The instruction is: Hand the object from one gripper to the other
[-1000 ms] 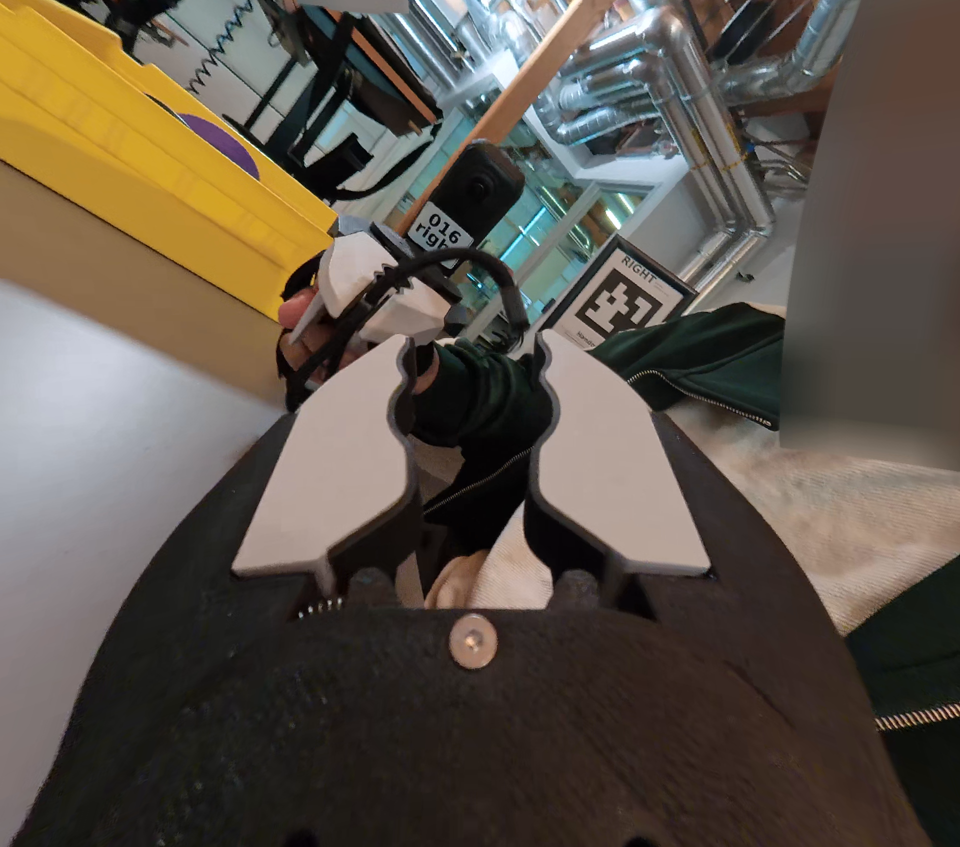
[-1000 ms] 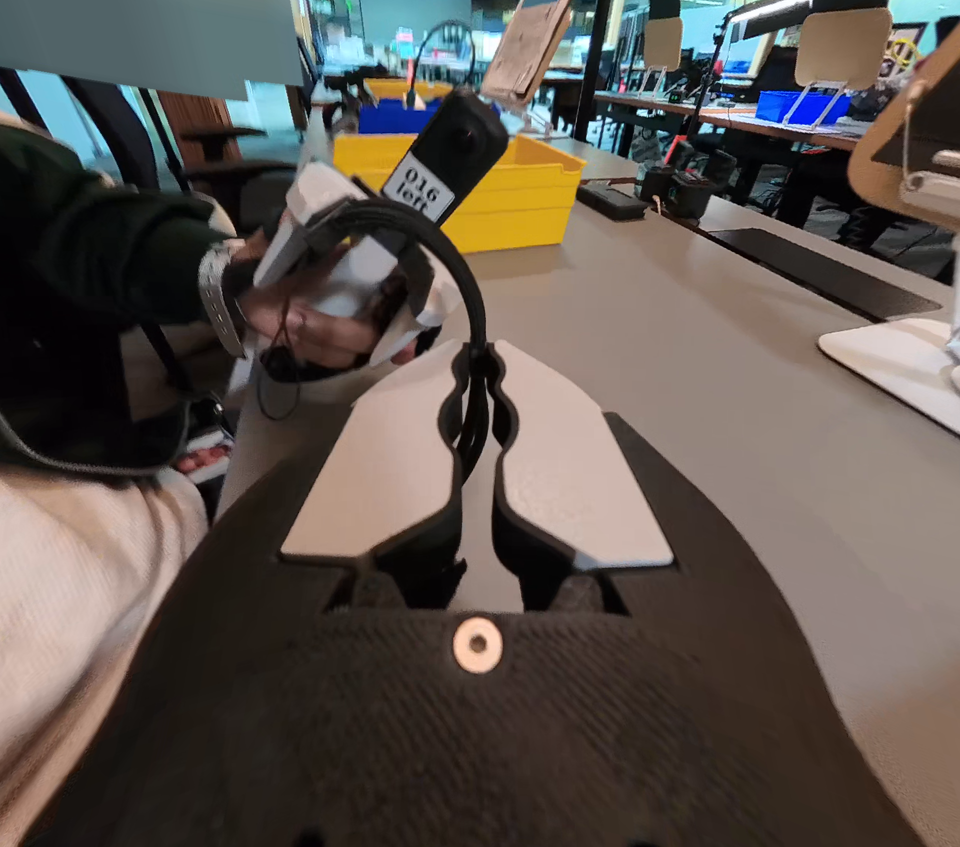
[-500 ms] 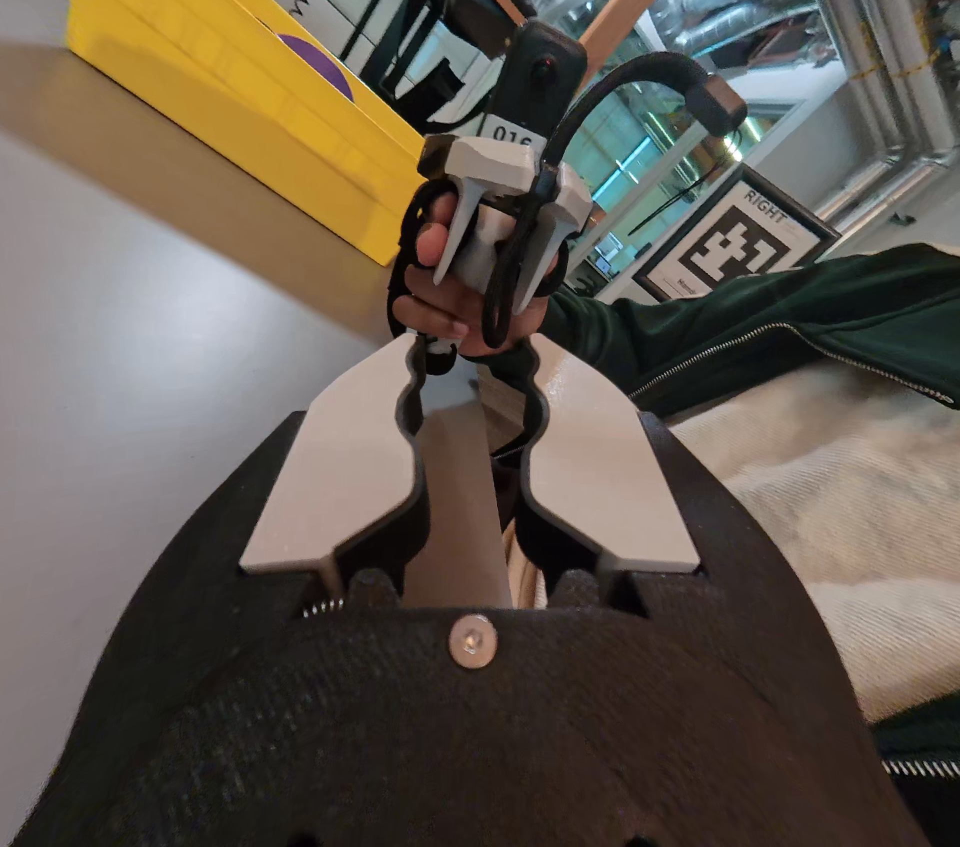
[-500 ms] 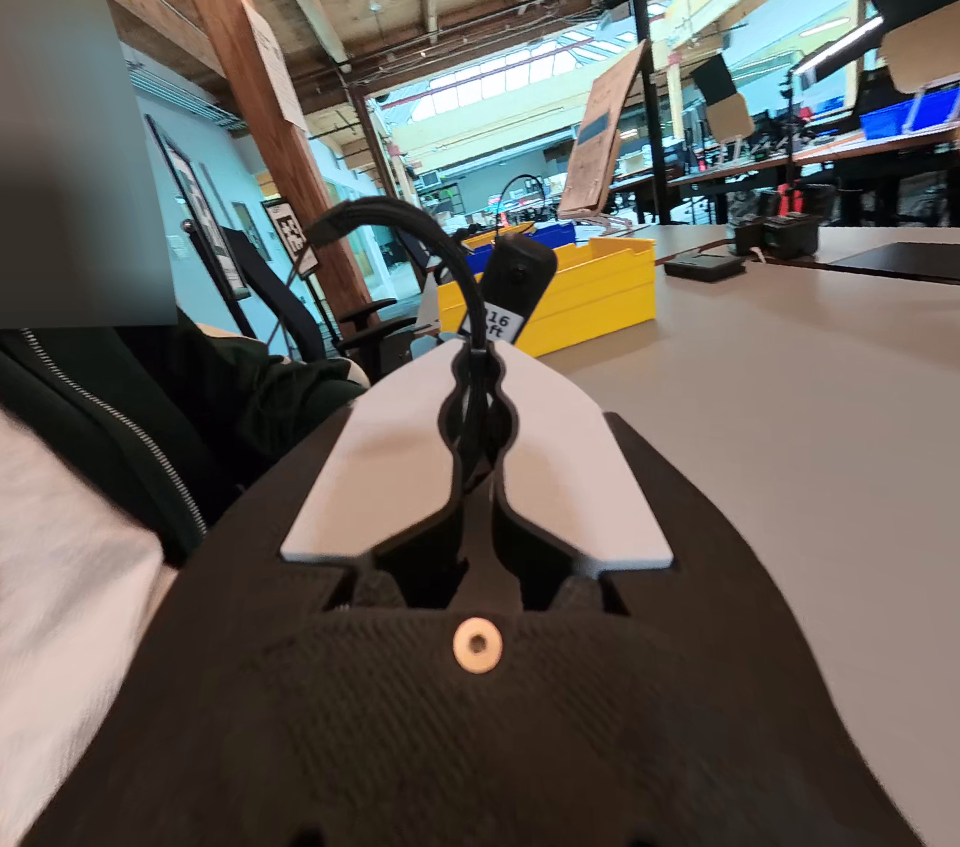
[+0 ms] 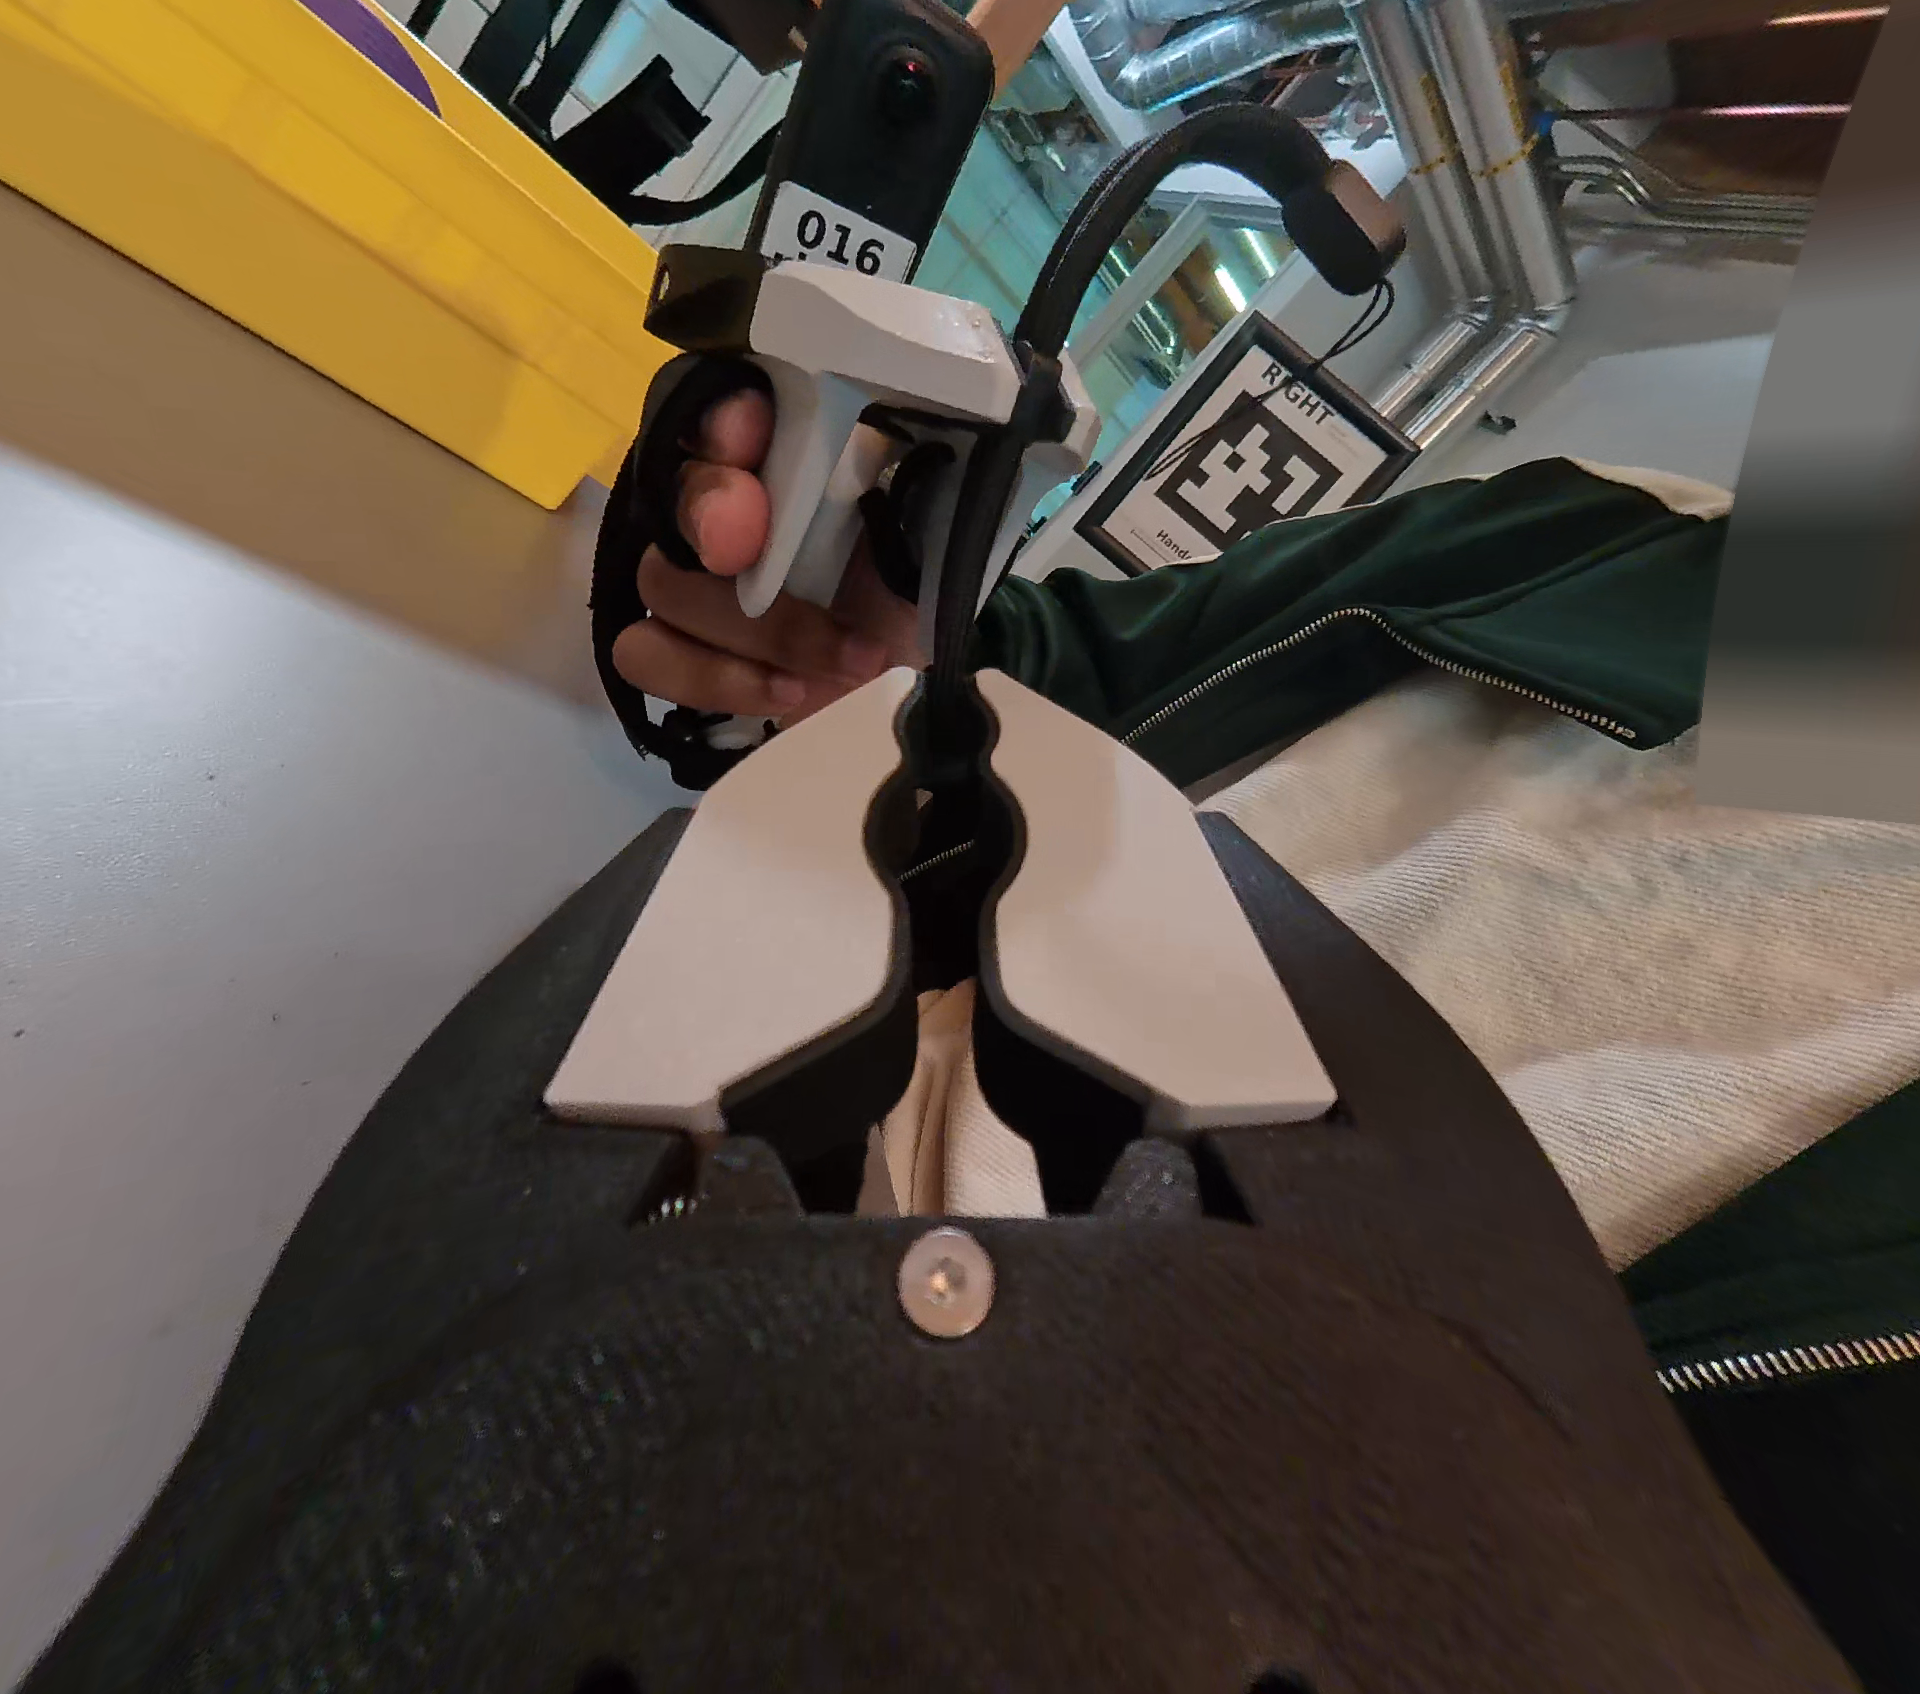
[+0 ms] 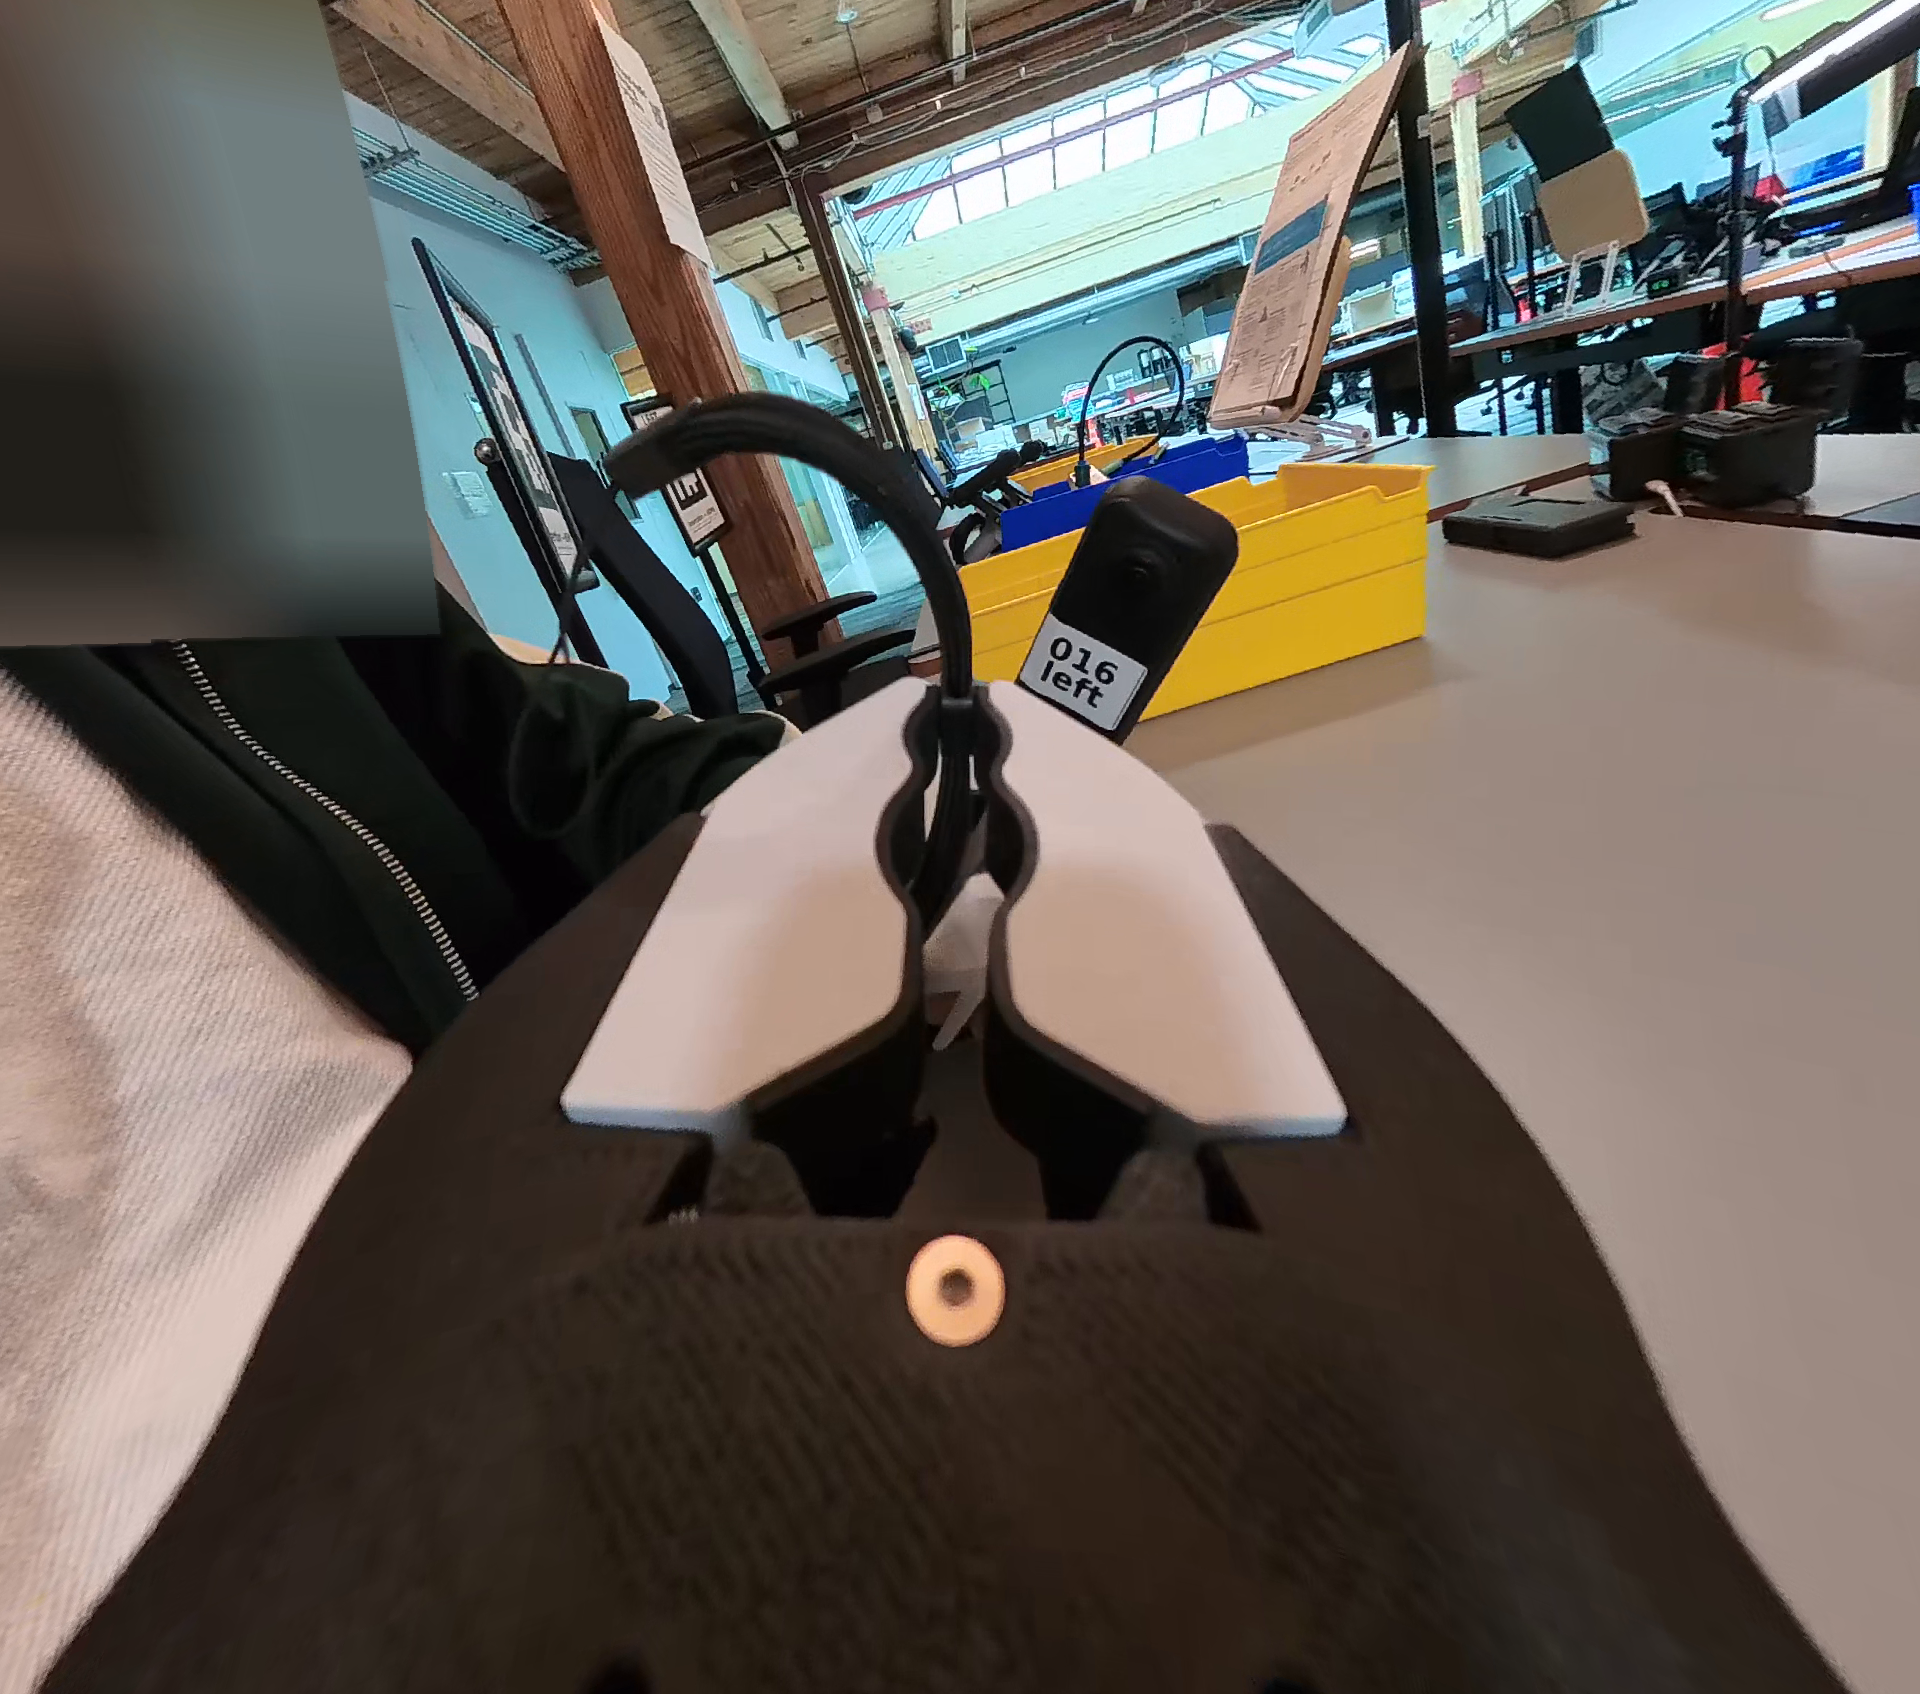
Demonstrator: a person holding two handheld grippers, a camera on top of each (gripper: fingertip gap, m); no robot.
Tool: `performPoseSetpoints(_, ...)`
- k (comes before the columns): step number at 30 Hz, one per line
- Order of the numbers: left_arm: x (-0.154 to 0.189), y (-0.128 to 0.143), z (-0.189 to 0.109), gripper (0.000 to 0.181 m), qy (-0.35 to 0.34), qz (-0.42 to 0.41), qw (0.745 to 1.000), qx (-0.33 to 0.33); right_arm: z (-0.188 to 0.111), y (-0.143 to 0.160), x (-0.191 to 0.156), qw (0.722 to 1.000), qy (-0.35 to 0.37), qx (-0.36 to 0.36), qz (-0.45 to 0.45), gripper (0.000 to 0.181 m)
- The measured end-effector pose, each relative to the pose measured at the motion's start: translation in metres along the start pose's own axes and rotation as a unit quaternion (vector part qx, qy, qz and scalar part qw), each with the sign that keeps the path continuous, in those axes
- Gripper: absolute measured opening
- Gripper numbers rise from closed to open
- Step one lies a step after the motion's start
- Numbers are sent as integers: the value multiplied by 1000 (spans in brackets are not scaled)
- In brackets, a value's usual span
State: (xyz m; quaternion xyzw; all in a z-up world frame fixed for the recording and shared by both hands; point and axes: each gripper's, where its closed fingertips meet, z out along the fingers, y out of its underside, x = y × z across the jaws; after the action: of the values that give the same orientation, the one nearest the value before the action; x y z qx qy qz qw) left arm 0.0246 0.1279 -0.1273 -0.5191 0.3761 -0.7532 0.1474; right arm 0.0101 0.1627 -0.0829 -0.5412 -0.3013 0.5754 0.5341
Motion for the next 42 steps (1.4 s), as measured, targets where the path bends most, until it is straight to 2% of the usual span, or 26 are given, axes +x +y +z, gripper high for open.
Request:
performPoseSetpoints(4, 4, -2, 0, 5, 2, 8, 1000, -3, -3, -2, 3, 1000, 5, 7, 9, 7)
performPoseSetpoints(8, 6, -6, -2, 5, 2, 17, 1000, 6, -5, -3, 18, 998, 34, 23, 40, 45)
performPoseSetpoints(12, 8, -16, -8, 5, -4, 29, 999, 26, -12, -7, 36, 994, 69, 47, 72, 62)
performPoseSetpoints(19, 6, -30, -22, 4, -23, 47, 997, 58, -29, -16, 51, 985, 91, 90, 113, 63)
performPoseSetpoints(25, 9, -32, -23, 4, -19, 47, 997, 57, -30, -14, 52, 988, 105, 72, 81, 62)
performPoseSetpoints(29, 14, -30, -19, 5, -3, 39, 998, 50, -21, -1, 46, 994, 103, 15, 22, 55)
performPoseSetpoints(31, 17, -29, -18, 5, 8, 30, 998, 48, -18, 8, 45, 992, 113, -29, -44, 47)
performPoseSetpoints(34, 19, -28, -16, 5, 15, 24, 999, 44, -15, 18, 42, 971, 137, -97, -173, 40)
performPoseSetpoints(37, 20, -28, -15, 5, 19, 22, 999, 44, -12, 21, 38, 940, 156, -132, -274, 35)
performPoseSetpoints(42, 24, -25, -11, 5, 37, 3, 998, 42, -8, 25, 33, 920, 156, -145, -330, 33)
